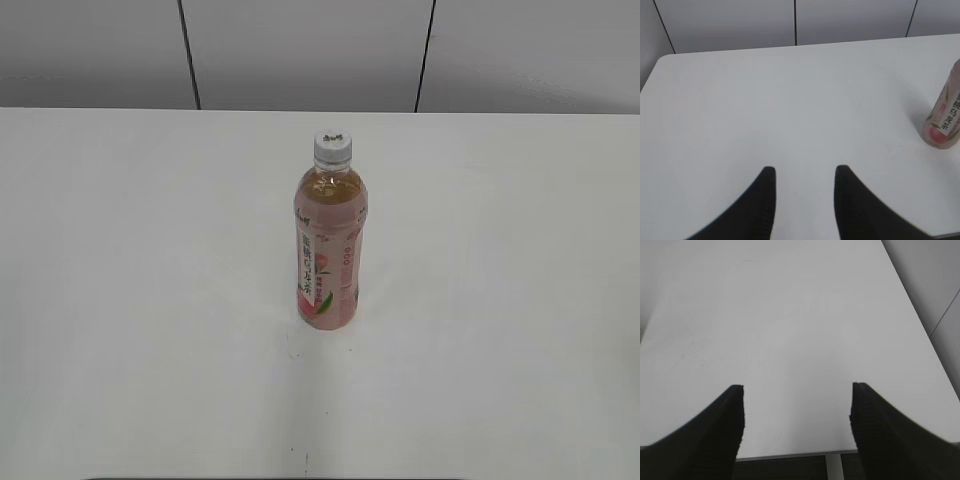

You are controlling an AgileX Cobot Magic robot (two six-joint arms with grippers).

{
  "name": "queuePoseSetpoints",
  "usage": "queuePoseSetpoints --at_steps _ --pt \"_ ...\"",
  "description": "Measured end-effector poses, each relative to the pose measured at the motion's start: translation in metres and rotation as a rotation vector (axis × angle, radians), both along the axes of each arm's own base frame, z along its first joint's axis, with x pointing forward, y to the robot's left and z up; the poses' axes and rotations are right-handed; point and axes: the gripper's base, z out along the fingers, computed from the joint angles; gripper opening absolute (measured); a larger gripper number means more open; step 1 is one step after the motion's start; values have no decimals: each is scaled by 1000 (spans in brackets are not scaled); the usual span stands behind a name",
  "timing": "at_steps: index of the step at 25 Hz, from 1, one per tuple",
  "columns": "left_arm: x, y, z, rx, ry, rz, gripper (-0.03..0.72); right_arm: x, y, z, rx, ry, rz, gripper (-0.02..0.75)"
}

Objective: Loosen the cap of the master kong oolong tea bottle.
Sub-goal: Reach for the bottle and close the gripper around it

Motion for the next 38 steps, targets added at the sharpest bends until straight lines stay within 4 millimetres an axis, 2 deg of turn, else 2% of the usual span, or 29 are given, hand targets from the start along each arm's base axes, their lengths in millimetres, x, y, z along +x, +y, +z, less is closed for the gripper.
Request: queuePoseSetpoints --at_steps 32,38 --pt "0 0 0 -3 -1 -2 241 0 0 0 0 0 0 503" --pt "6 -1 15 -16 -92 -4 241 0 0 0 0 0 0 503"
